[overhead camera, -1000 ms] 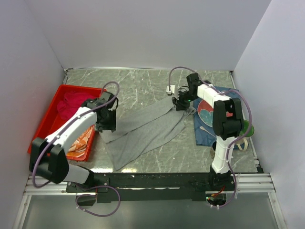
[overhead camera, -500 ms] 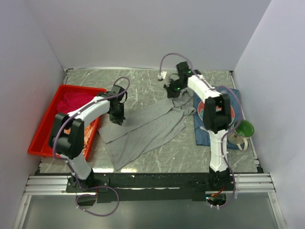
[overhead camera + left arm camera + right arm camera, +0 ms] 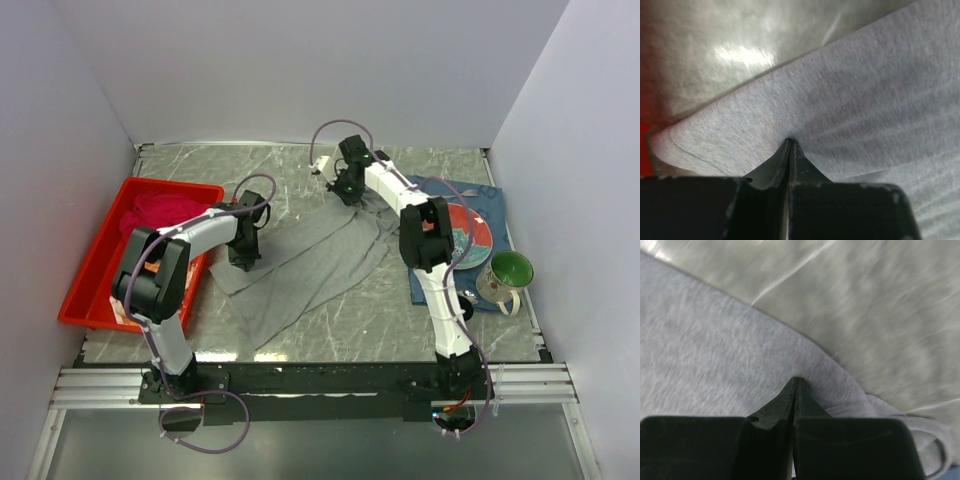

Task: Fold and stack the mixed laundry pile
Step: Fold the tank top at the center of the board.

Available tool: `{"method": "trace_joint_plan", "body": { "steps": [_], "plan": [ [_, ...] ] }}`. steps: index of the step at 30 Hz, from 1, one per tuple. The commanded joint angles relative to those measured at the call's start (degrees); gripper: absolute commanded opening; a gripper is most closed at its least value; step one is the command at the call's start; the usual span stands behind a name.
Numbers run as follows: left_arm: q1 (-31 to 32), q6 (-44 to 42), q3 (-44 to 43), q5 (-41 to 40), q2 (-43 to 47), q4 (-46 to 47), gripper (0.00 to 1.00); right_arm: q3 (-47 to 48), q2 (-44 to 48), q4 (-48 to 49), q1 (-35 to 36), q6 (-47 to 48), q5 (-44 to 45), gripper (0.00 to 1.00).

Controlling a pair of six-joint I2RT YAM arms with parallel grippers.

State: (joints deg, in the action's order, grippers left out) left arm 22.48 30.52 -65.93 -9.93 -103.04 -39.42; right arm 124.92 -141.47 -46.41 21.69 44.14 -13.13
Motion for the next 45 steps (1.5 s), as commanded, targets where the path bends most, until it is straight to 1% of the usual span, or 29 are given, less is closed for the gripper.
{"method": "trace_joint_plan", "body": {
  "steps": [1, 2, 4, 5, 7, 8, 9, 10, 11, 12, 13, 14, 15, 16, 17, 18, 19, 20, 21, 22, 23, 25, 27, 28, 31, 34, 35, 40, 45],
  "plan": [
    [-1.2, 1.7, -3.0, -7.0, -3.5, 2.2, 0.06, 6.7, -5.7, 8.0, 1.5, 0.3, 11.4, 0.00],
    [-1.4, 1.4, -3.8, -7.0, -3.7, 2.4, 0.05, 7.1, -6.0, 9.5, 1.5, 1.1, 12.4, 0.02],
    [-1.4, 0.7, -6.7, -6.9, -3.7, 2.5, 0.06, 8.4, -6.4, 13.4, 1.9, 1.8, 12.9, 0.10],
    [-1.4, -0.5, -7.6, -6.3, -3.2, 2.8, 0.06, 9.5, -6.3, 13.5, 1.8, 1.8, 11.6, 0.17],
    [-1.3, -2.3, -9.7, -4.2, -0.2, 3.5, 0.08, 11.8, -4.2, 12.8, 1.4, 1.8, 8.8, 0.25],
    [-1.2, -4.7, -10.2, -1.6, 1.3, 4.3, 0.16, 11.6, -2.6, 12.1, 1.2, 1.7, 7.2, 0.35],
    [-0.9, -5.9, -10.5, -0.1, 2.9, 4.7, 0.22, 10.4, -0.6, 11.8, 0.4, 1.7, 2.0, 0.41],
    [-0.4, -7.0, -10.4, 1.2, 6.7, 5.1, 0.35, 5.7, 4.6, 12.4, -0.1, 1.9, -0.2, 0.44],
    [-0.2, -9.6, -9.8, 5.2, 8.6, 6.1, 0.42, 2.7, 7.4, 12.0, -0.6, 3.9, -3.6, 0.56],
    [0.3, -10.6, -9.1, 7.0, 10.7, 6.4, 0.49, -3.7, 10.2, 11.3, -2.0, 5.9, -10.1, 0.62],
    [0.3, -11.4, -8.3, 9.4, 14.2, 6.7, 0.57, -7.1, 15.4, 9.9, -2.7, 10.0, -13.6, 0.67],
    [0.4, -12.5, -6.2, 13.7, 15.8, 6.6, 0.59, -10.2, 17.7, 7.7, -3.8, 14.0, -17.6, 0.73],
    [1.2, -12.8, -5.1, 15.4, 17.3, 5.9, 0.60, -15.8, 19.7, 3.8, -4.7, 19.2, -26.4, 0.75],
    [2.1, -13.5, -3.9, 17.0, 19.9, 5.1, 0.61, -19.2, 23.6, -1.9, -7.5, 31.2, -30.3, 0.78],
    [3.3, -13.6, -1.8, 17.0, 21.1, 4.2, 0.62, -22.7, 25.4, -6.0, -9.1, 38.4, -33.5, 0.82],
    [5.8, -13.5, -0.7, 17.1, 22.0, 1.5, 0.62, -28.2, 26.8, -9.8, -10.6, 46.1, -36.3, 0.83],
    [7.1, -13.3, 0.2, 17.2, 23.2, 0.0, 0.62, -30.4, 28.6, -12.9, -13.9, 57.7, -38.1, 0.85],
    [8.4, -11.5, 1.7, 16.7, 23.8, -1.3, 0.63, -31.9, 29.1, -16.8, -15.0, 60.2, -37.6, 0.85],
    [10.7, -10.4, 2.5, 16.4, 24.0, -2.8, 0.63, -33.0, 29.0, -17.9, -15.9, 61.1, -36.3, 0.85],
    [12.0, -9.3, 3.3, 16.1, 24.6, -4.9, 0.63, -33.1, 28.0, -18.7, -16.5, 61.0, -32.8, 0.84],
    [13.4, -6.3, 5.1, 15.4, 24.9, -5.7, 0.63, -33.3, 27.4, -17.5, -17.1, 59.8, -31.1, 0.81],
    [16.8, -3.8, 7.0, 15.0, 25.6, -6.4, 0.63, -34.5, 26.5, -13.3, -17.1, 54.2, -27.3, 0.77],
    [19.7, -0.2, 9.5, 14.2, 25.6, -6.5, 0.63, -35.3, 26.1, -6.7, -16.4, 49.8, -25.2, 0.75],
    [20.6, 1.5, 10.3, 12.5, 25.0, -6.7, 0.63, -34.8, 25.2, -5.9, -16.1, 47.1, -24.5, 0.74],
    [23.0, 3.9, 12.7, 10.1, 22.3, -6.8, 0.64, -31.9, 22.7, -5.3, -14.7, 44.1, -22.6, 0.73],
    [24.8, 5.6, 13.8, 10.0, 19.1, -6.9, 0.63, -30.7, 21.4, -5.3, -13.0, 43.6, -20.5, 0.72],
    [25.3, 5.9, 13.7, 7.8, 18.3, -7.2, 0.63, -30.8, 21.4, -5.0, -12.7, 43.6, -20.0, 0.72],
    [28.0, 7.6, 13.4, 6.4, 15.2, -8.9, 0.60, -31.4, 21.2, -5.1, -12.2, 43.1, -18.8, 0.69],
    [28.4, 8.6, 13.7, 4.5, 13.0, -11.2, 0.49, -31.3, 21.1, -6.1, -12.0, 42.2, -17.6, 0.66]
  ]
}}
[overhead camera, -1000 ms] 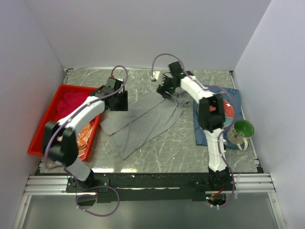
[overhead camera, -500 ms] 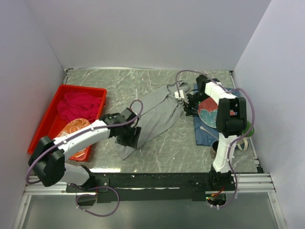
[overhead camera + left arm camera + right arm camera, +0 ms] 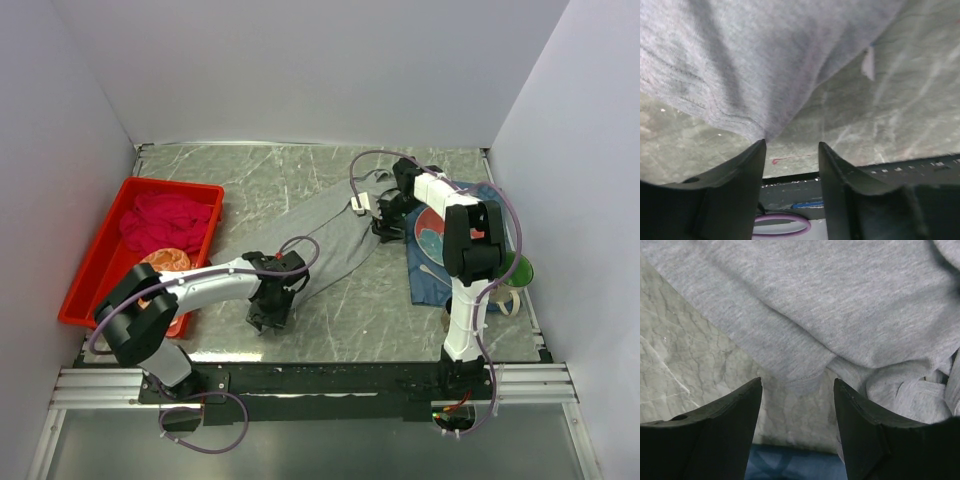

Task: Fold and stack the mixed laundry pile
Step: Fold the tank top at the center of the board.

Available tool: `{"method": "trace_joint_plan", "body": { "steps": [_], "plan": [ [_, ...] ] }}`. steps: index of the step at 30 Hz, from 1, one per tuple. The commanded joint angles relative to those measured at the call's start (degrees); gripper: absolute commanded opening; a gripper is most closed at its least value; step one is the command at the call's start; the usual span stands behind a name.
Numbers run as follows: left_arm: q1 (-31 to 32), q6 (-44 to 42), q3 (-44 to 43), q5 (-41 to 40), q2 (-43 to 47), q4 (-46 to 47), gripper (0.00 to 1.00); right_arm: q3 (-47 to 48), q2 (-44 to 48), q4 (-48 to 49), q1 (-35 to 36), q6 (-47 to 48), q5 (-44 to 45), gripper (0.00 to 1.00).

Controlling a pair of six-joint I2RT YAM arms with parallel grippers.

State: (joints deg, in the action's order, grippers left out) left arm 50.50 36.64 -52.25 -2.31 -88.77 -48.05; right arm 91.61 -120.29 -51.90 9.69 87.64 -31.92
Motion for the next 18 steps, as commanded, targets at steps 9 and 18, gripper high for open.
{"method": "trace_joint_plan", "body": {
  "steps": [9, 18],
  "plan": [
    [0.4, 3.4, 0.6, -3.4, -1.8, -3.1, 0.12, 1.8, -0.4, -3.5, 0.2, 0.3, 2.2, 0.63],
    [0.4, 4.2, -0.3, -3.2, 2.7, -6.1, 0.06, 5.4, -2.6, -8.4, 1.7, 0.2, 4.3, 0.10]
  ]
}}
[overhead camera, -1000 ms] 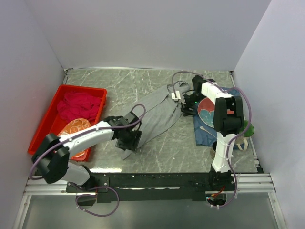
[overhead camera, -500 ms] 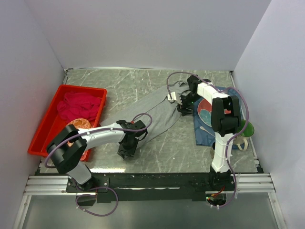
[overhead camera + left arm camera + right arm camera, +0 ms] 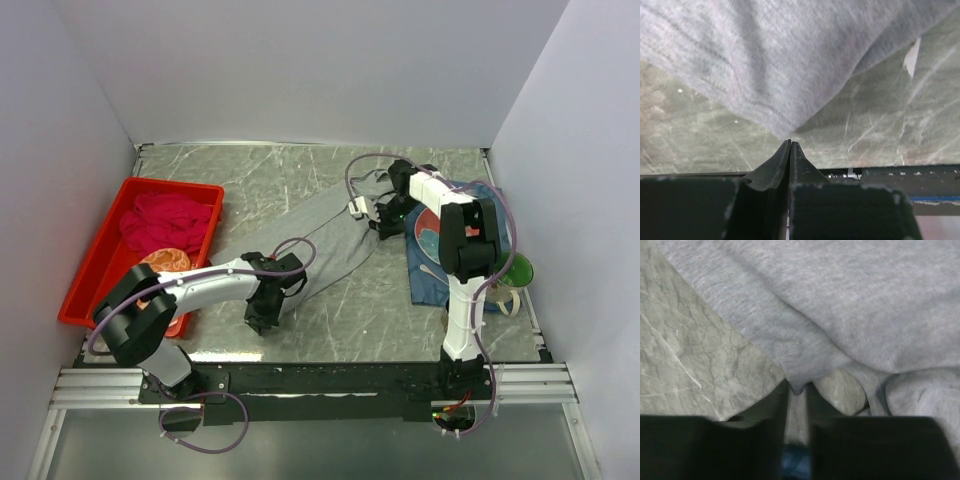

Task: Fold and stack the mixed laundry pile
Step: Fold the tank top at the center of the board.

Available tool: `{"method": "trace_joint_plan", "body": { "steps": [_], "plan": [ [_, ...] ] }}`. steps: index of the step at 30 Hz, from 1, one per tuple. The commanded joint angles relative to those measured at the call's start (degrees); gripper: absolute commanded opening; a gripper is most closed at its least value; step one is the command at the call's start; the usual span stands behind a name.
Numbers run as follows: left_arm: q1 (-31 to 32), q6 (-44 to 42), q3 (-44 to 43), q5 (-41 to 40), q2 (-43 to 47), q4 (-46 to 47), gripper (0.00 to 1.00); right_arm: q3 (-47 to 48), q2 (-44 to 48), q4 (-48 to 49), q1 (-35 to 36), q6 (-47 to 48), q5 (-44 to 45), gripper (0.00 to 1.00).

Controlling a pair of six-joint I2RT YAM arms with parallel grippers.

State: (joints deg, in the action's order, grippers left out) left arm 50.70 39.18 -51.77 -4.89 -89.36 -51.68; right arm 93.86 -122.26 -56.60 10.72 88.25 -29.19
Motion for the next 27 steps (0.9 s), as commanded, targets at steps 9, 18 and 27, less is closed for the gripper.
{"method": "trace_joint_plan", "body": {
  "steps": [9, 18, 27],
  "plan": [
    [0.0, 1.3, -1.8, 0.7, 6.4, -6.5, 0.01, -0.8, 5.8, -6.9, -2.5, -2.8, 6.8, 0.00],
    [-0.9, 0.7, 0.6, 2.9, 10.2, -6.0, 0.01, -3.3, 8.4, -8.7, -4.0, -6.5, 7.7, 0.00],
    [-0.7, -2.6, 0.9, 7.6, 7.4, 3.5, 0.33, -1.4, 5.8, -9.4, -4.0, -8.5, 5.8, 0.00]
  ]
}}
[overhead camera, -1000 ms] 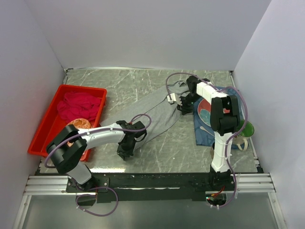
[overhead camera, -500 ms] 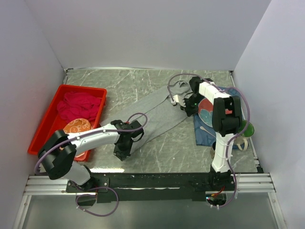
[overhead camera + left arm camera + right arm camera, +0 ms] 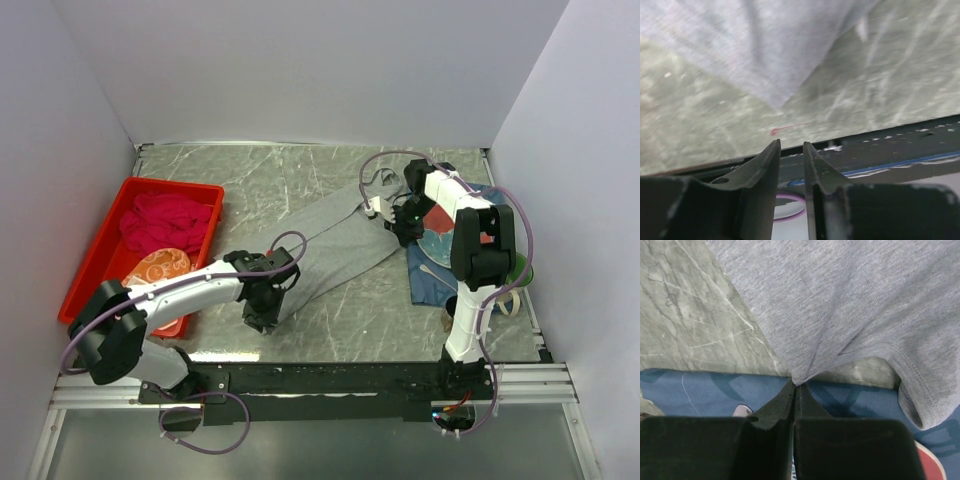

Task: Fold and stack the mixed laundry pile
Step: Fold the tank top at the center of the board.

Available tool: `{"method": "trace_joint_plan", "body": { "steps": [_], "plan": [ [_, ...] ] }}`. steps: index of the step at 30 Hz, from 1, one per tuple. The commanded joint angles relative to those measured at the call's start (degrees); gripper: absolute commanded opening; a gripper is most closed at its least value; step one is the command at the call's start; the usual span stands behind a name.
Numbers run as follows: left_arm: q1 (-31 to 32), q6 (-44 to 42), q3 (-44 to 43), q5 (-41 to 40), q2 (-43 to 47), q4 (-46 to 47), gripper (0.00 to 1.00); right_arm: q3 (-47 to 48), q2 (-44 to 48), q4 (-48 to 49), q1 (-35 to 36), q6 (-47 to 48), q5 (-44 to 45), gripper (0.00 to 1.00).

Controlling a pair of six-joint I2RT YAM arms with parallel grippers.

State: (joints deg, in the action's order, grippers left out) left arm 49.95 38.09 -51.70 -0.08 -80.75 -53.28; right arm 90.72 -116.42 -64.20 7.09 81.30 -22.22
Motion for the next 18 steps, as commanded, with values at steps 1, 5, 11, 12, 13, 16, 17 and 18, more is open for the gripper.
{"method": "trace_joint_plan", "body": {
  "steps": [1, 5, 11, 12, 13, 16, 17, 18],
  "plan": [
    [0.1, -1.6, 0.8, 2.3, -1.9, 5.3, 0.34, 1.7, -0.1, -1.9, -0.3, -1.7, -1.4, 0.00],
    [0.1, -2.8, -0.4, 0.3, -6.7, 5.7, 0.35, 1.0, -0.2, -1.6, -0.3, -2.0, -1.6, 0.00],
    [0.4, -2.4, -2.6, -5.1, -13.2, 5.0, 0.34, 0.6, 0.0, -1.6, -0.3, -2.1, -1.9, 0.00],
    [0.4, -2.1, -3.2, -6.1, -13.6, 4.8, 0.33, 0.6, -0.2, -1.7, -0.3, -2.0, -1.9, 0.00],
    [0.4, -2.2, -3.5, -6.8, -13.7, 4.7, 0.33, 0.7, -0.1, -1.8, -0.3, -1.9, -1.9, 0.00],
    [0.4, -2.5, -4.2, -7.0, -13.8, 4.5, 0.33, 0.7, -0.2, -1.9, -0.3, -1.8, -1.7, 0.00],
    [0.4, -2.6, -4.2, -7.0, -13.7, 4.4, 0.33, 0.7, -0.4, -1.9, -0.3, -1.8, -1.7, 0.00],
    [0.4, -2.7, -4.2, -6.9, -13.7, 4.3, 0.33, 0.8, -0.4, -2.0, -0.3, -1.9, -1.7, 0.00]
  ]
}}
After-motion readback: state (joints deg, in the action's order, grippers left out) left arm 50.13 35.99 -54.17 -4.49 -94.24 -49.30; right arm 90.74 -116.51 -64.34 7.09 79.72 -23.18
